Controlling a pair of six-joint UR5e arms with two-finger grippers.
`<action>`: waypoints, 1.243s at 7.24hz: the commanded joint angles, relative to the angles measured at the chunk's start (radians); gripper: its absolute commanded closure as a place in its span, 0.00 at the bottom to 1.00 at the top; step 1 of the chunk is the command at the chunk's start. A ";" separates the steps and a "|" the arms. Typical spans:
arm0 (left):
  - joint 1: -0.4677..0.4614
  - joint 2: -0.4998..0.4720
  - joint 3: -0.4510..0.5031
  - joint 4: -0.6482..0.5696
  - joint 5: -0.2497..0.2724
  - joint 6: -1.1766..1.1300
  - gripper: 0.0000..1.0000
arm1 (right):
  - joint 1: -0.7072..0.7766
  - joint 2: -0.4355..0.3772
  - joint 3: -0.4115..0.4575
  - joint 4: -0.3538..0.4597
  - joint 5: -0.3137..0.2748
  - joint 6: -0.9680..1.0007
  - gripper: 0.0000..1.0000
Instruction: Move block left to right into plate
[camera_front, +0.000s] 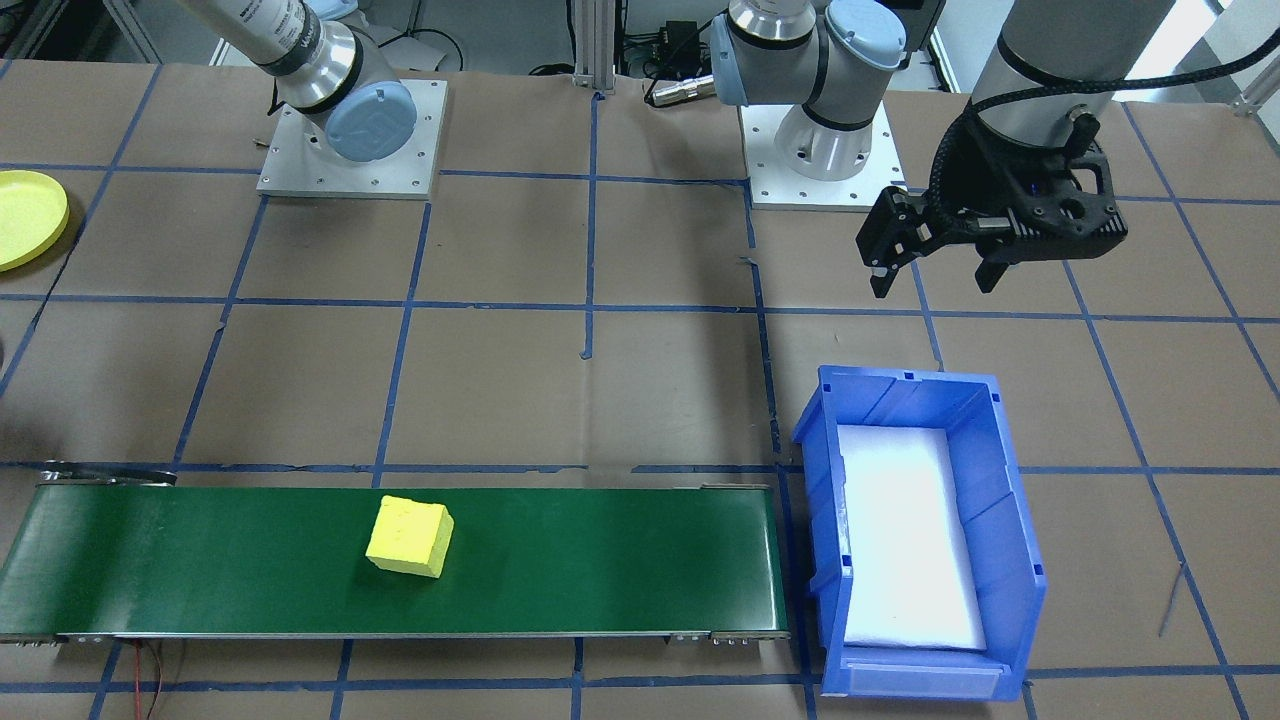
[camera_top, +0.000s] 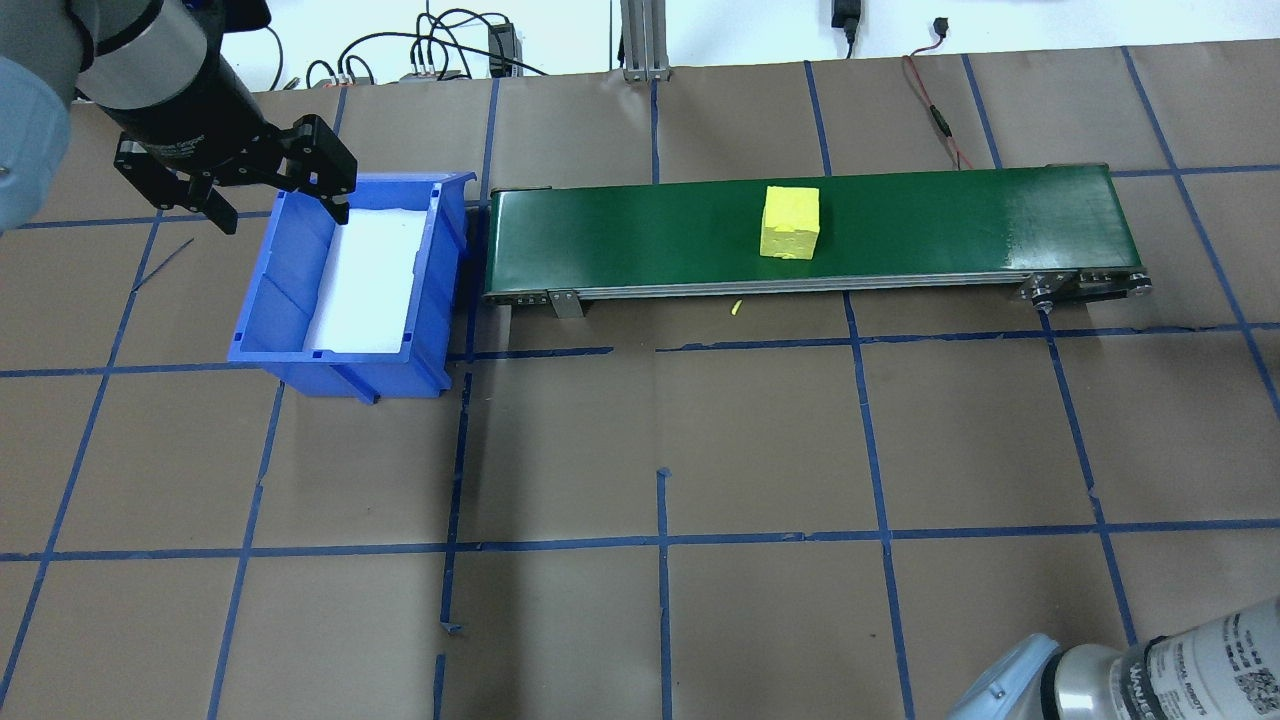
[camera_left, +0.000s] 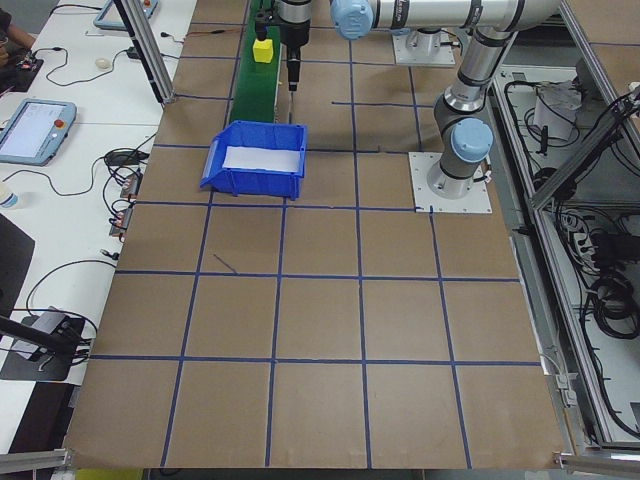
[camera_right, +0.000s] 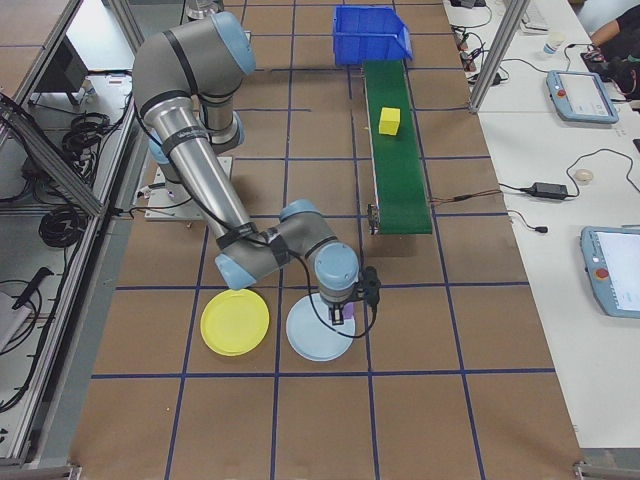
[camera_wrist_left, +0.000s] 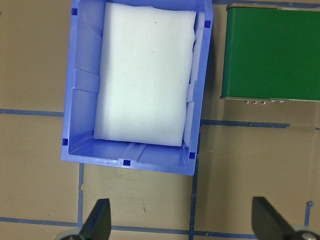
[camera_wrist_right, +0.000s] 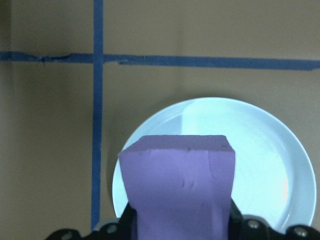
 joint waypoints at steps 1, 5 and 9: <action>0.000 0.000 0.000 -0.002 0.003 0.000 0.00 | -0.059 0.036 0.020 0.001 0.001 -0.073 0.63; -0.002 0.000 -0.002 0.000 0.001 0.000 0.00 | -0.068 0.053 0.010 -0.014 0.015 -0.091 0.12; -0.002 0.000 -0.002 0.000 0.000 0.000 0.00 | -0.033 -0.028 -0.014 -0.017 0.020 -0.022 0.07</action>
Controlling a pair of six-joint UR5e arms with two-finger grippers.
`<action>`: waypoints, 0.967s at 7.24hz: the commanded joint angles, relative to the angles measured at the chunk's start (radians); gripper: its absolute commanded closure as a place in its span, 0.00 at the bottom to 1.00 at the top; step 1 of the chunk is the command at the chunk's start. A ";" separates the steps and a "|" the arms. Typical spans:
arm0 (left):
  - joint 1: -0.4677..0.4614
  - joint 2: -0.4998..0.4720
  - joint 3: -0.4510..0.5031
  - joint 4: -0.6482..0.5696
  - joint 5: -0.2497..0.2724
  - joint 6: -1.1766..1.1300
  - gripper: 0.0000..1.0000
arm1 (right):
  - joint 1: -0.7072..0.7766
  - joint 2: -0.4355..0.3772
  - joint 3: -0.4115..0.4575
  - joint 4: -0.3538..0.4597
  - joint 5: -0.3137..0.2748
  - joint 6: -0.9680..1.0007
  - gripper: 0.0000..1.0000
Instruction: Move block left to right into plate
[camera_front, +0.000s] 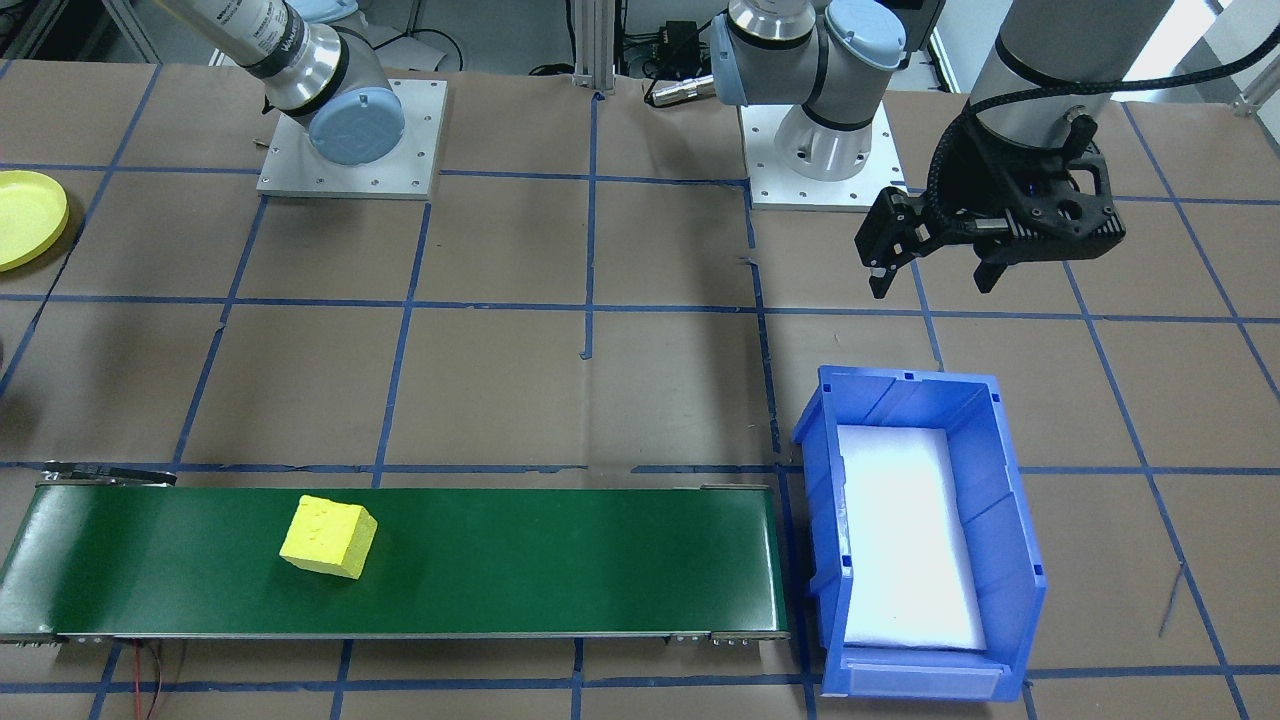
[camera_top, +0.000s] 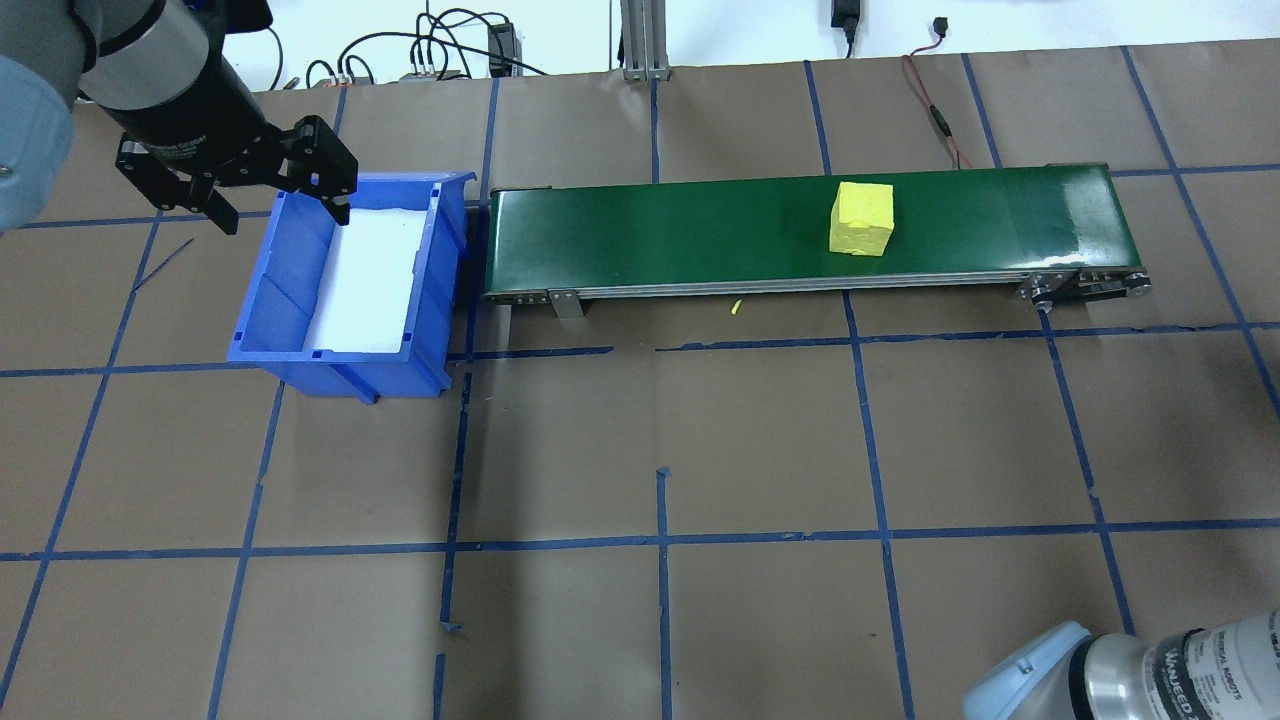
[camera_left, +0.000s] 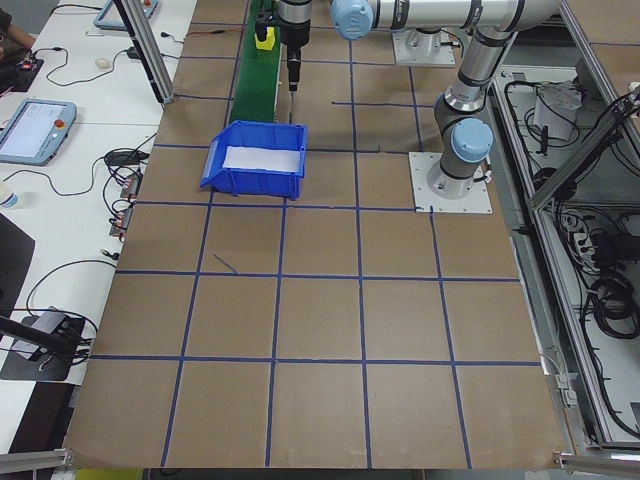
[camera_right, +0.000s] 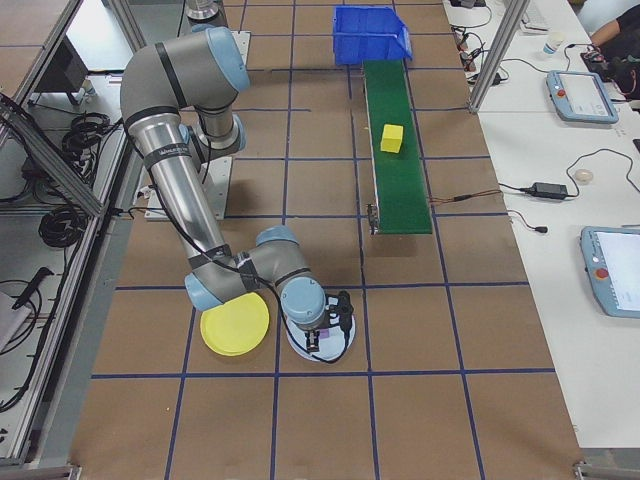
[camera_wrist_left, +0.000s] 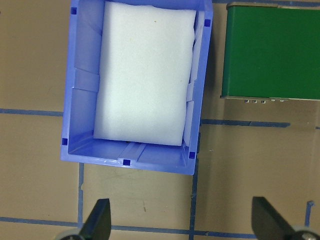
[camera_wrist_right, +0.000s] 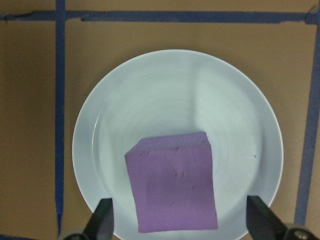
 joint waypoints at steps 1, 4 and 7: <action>0.000 0.000 0.000 -0.002 0.000 0.000 0.00 | 0.075 -0.054 -0.007 0.003 0.003 0.070 0.07; 0.000 0.000 0.000 0.000 0.000 -0.002 0.00 | 0.343 -0.128 -0.008 0.012 0.009 0.336 0.06; 0.000 0.000 -0.002 0.000 0.000 0.000 0.00 | 0.556 -0.133 -0.002 0.014 0.081 0.703 0.04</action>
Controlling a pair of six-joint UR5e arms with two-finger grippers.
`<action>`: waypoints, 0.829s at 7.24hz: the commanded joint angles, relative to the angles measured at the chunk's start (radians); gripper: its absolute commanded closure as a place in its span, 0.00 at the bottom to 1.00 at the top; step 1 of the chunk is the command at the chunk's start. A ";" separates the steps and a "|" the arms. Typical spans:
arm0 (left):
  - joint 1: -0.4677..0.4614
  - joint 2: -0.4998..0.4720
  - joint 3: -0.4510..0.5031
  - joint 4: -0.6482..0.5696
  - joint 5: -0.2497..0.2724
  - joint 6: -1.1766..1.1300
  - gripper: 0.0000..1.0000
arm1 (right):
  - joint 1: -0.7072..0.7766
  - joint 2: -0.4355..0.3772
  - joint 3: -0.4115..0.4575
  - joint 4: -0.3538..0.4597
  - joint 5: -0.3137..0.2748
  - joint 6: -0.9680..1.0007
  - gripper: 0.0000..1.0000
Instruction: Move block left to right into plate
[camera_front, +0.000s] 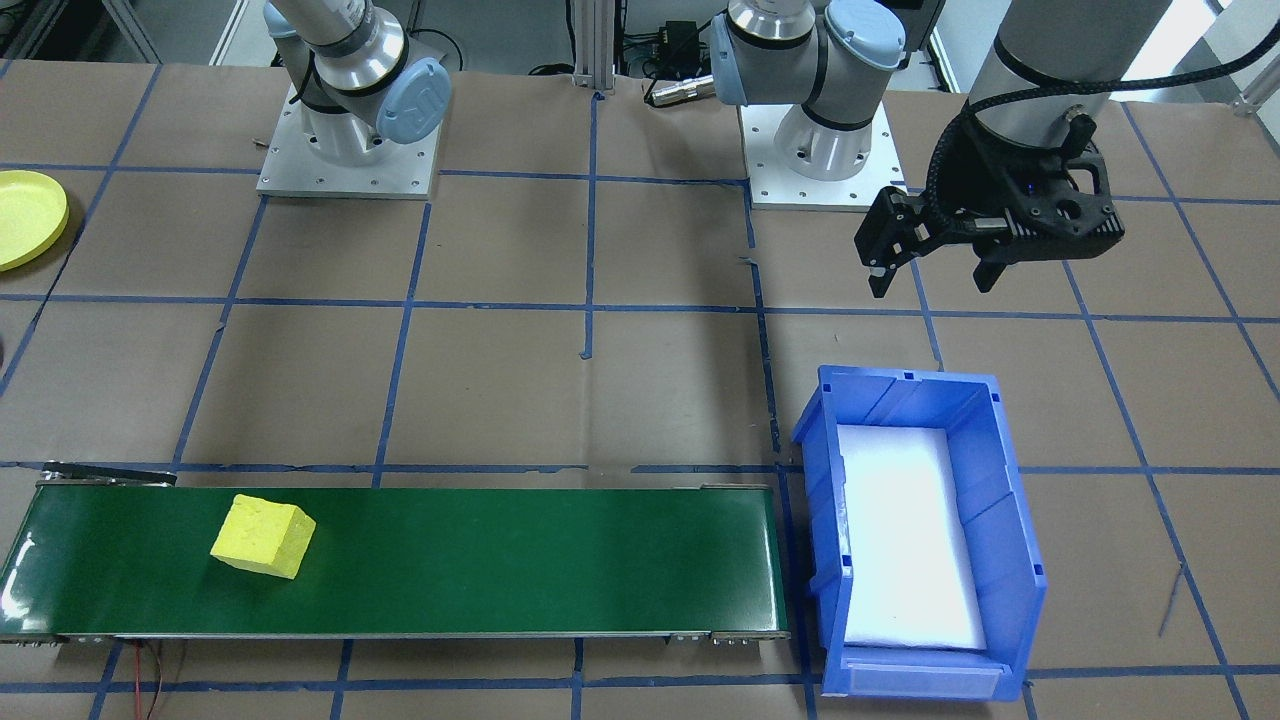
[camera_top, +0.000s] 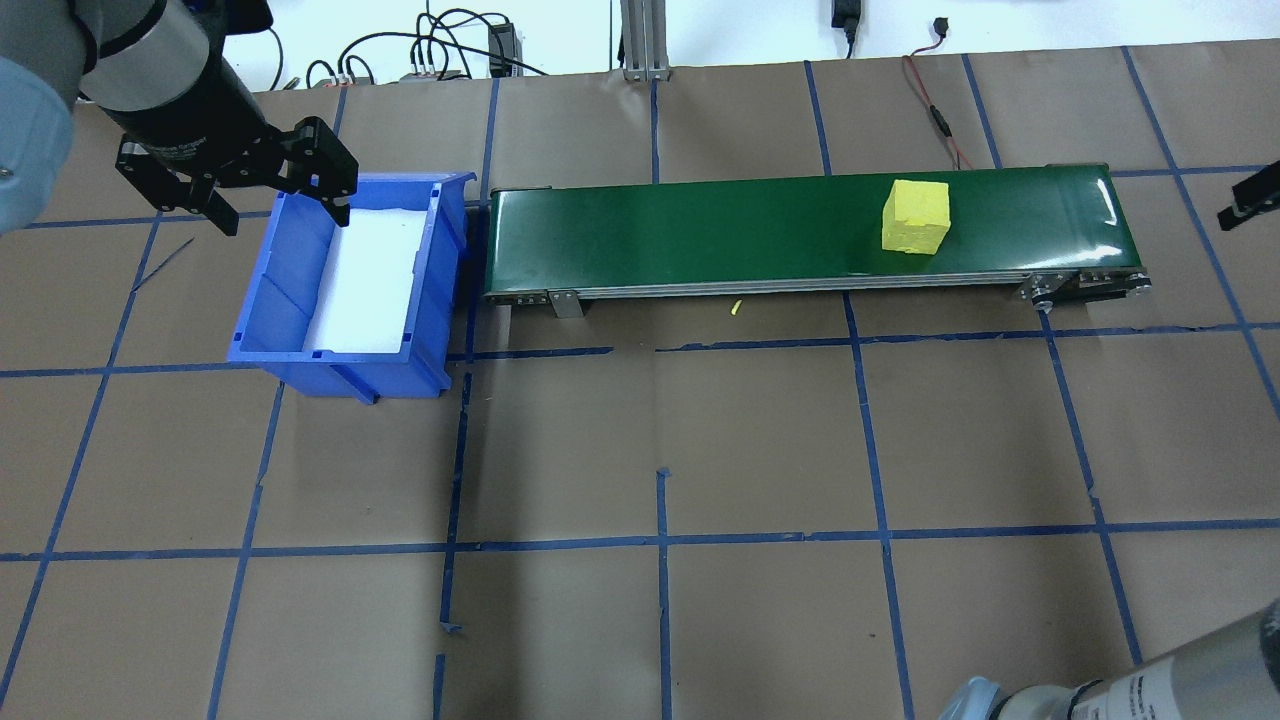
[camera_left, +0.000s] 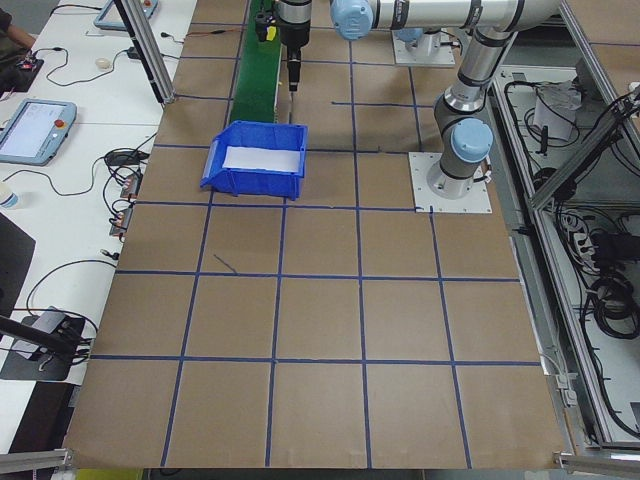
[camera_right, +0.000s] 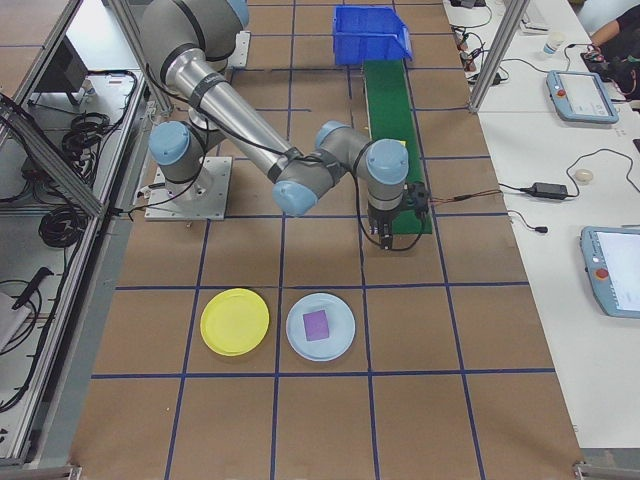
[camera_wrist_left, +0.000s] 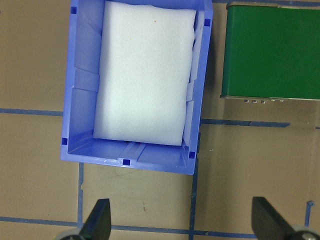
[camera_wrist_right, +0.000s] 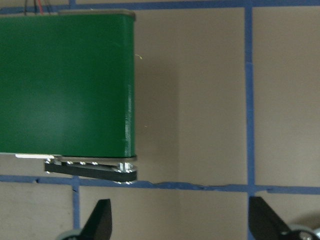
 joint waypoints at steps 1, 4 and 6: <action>-0.002 0.000 0.000 0.000 -0.001 -0.001 0.00 | 0.141 -0.001 0.008 -0.003 0.024 0.256 0.04; 0.000 0.000 0.000 0.000 -0.001 -0.001 0.00 | 0.189 0.017 0.028 -0.009 0.285 0.420 0.04; 0.000 0.000 0.000 0.000 -0.001 -0.001 0.00 | 0.189 0.055 0.034 -0.016 0.311 0.414 0.04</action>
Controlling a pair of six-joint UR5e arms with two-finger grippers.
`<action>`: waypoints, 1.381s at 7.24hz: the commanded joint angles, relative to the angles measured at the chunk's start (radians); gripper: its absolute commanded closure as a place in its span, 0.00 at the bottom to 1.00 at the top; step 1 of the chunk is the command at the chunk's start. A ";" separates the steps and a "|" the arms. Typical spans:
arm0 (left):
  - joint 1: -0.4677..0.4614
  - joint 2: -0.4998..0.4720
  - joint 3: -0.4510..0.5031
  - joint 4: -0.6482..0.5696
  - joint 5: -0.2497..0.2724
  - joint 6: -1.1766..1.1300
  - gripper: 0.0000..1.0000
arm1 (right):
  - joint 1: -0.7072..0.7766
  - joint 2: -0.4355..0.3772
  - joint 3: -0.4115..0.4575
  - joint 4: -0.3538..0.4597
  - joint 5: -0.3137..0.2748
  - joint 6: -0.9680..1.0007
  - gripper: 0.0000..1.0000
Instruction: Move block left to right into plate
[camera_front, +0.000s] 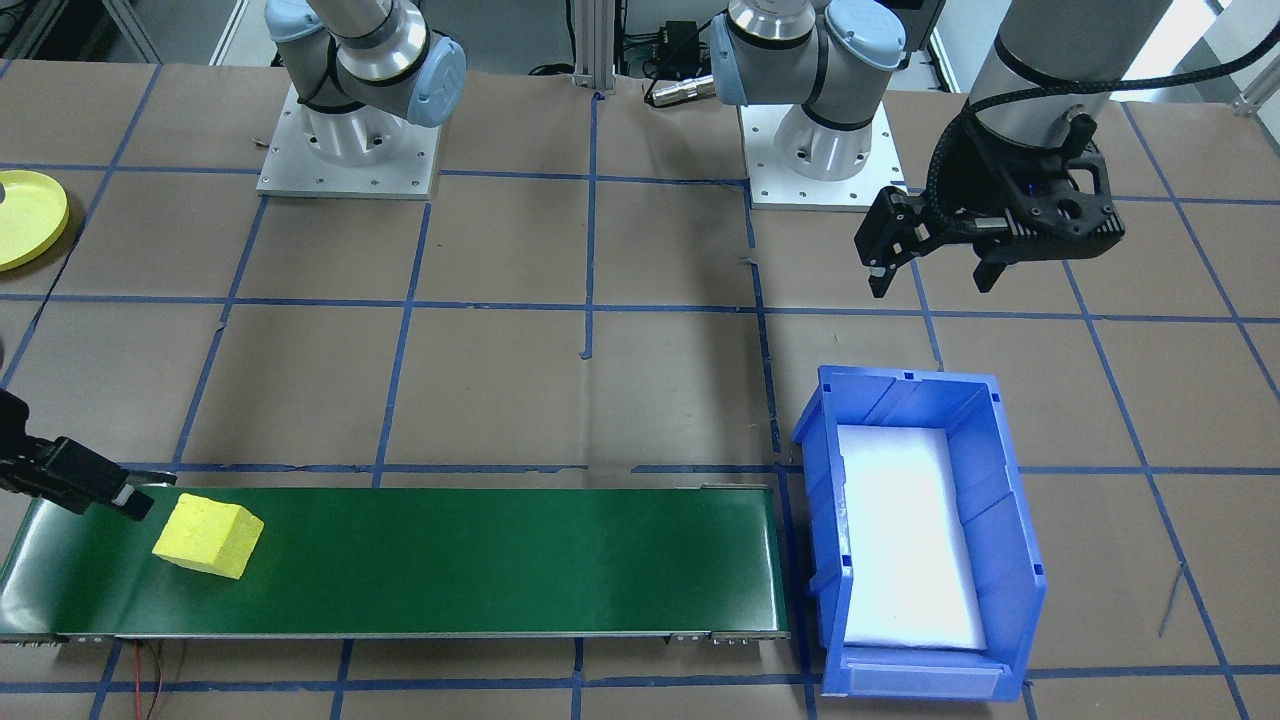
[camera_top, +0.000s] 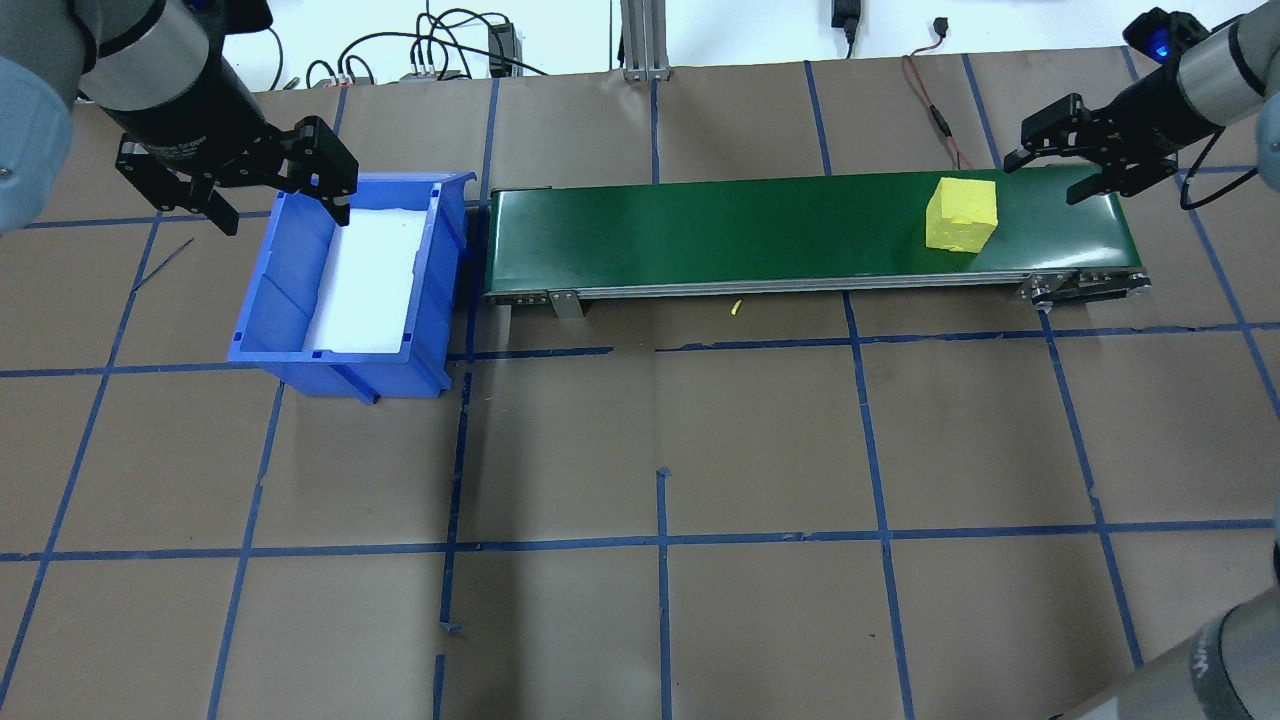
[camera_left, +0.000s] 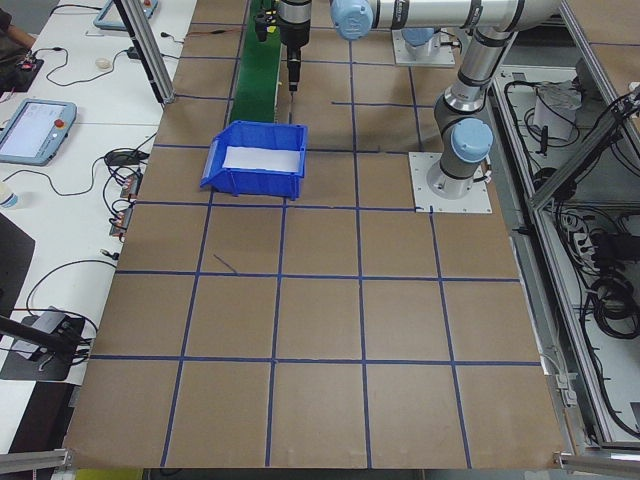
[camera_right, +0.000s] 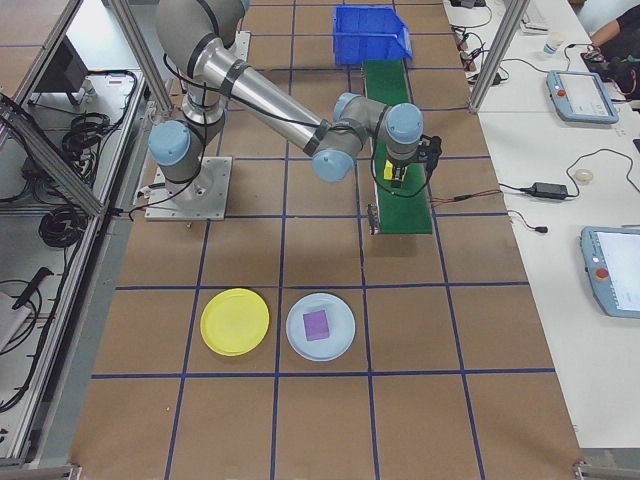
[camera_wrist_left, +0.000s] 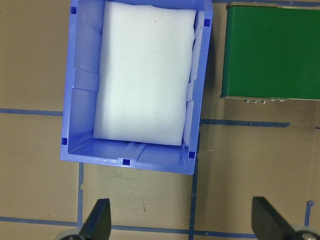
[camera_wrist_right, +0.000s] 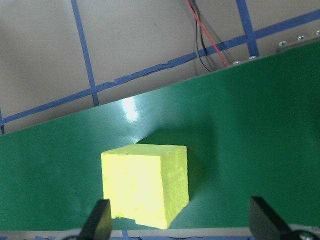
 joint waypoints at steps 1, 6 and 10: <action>0.000 0.000 -0.001 0.000 0.000 0.000 0.00 | 0.001 0.034 0.012 -0.005 0.060 0.001 0.04; 0.000 0.000 -0.001 0.003 -0.002 0.000 0.00 | 0.001 0.106 0.012 -0.086 0.041 -0.007 0.06; 0.000 0.000 -0.001 0.003 -0.002 0.000 0.00 | -0.005 0.091 -0.006 -0.095 -0.112 -0.011 0.54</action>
